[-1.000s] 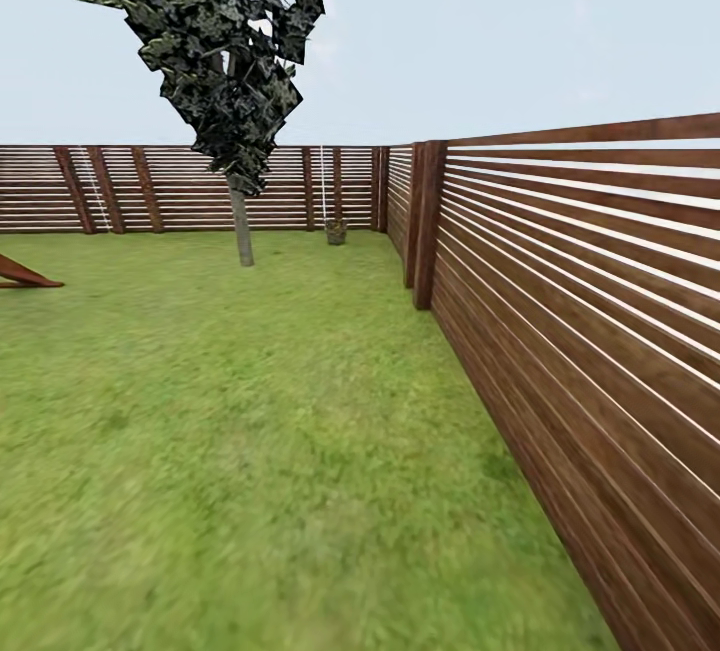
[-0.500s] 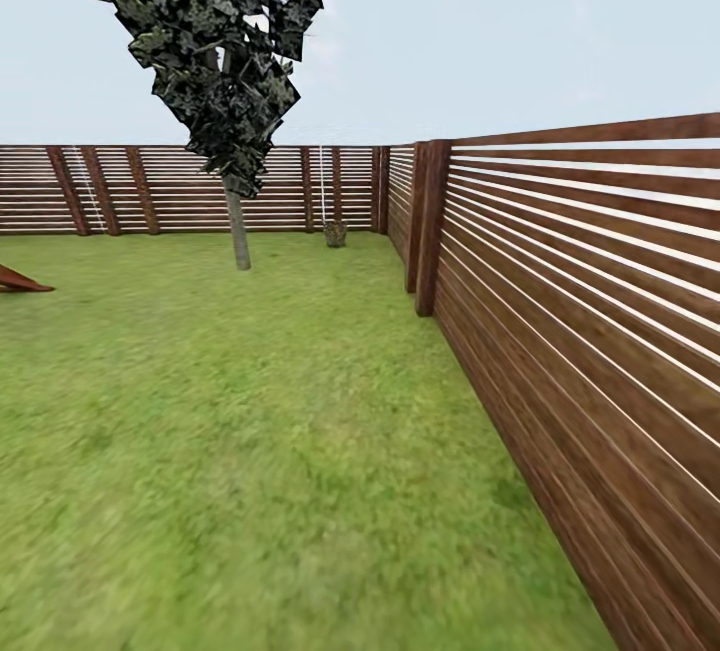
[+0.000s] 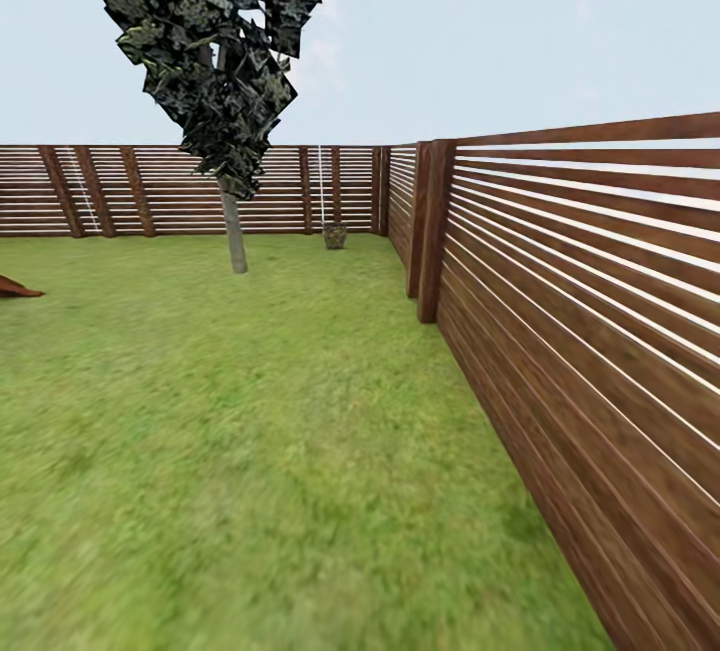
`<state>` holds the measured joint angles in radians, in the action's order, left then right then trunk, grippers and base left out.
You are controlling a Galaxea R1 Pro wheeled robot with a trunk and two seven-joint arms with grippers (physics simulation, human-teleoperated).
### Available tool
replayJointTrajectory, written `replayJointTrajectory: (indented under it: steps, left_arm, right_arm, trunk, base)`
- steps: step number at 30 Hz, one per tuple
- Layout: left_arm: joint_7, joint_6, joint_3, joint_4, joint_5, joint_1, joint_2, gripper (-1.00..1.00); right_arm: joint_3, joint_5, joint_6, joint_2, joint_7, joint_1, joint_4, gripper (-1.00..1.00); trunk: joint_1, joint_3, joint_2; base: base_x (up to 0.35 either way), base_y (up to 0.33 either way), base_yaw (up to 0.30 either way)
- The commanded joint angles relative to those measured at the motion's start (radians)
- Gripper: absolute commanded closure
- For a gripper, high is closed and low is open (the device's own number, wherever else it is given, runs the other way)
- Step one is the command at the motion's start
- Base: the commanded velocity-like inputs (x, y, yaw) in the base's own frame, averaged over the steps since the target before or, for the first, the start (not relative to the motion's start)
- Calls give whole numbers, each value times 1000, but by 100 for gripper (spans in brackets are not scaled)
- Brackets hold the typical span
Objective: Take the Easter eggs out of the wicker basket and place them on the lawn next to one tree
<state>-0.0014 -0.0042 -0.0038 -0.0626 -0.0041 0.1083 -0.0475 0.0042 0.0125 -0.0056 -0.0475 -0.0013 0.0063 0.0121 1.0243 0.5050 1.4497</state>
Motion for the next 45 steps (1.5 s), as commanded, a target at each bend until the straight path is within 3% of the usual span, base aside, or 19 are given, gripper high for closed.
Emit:
replayJointTrajectory:
  steps: [1, 45]
  left_arm:
    - [0, 0, 0, -2, 0, 1, 0, -100]
    - [0, 0, -1, -2, 0, 1, 0, -100]
  right_arm:
    - [0, 1, -1, 0, 0, 0, 0, -100]
    - [0, 1, -1, 0, 0, 0, 0, -100]
  trunk:
    - [1, 1, 0]
    - [1, 1, 0]
  base:
    - [339, 0, 0]
    - [339, 0, 30]
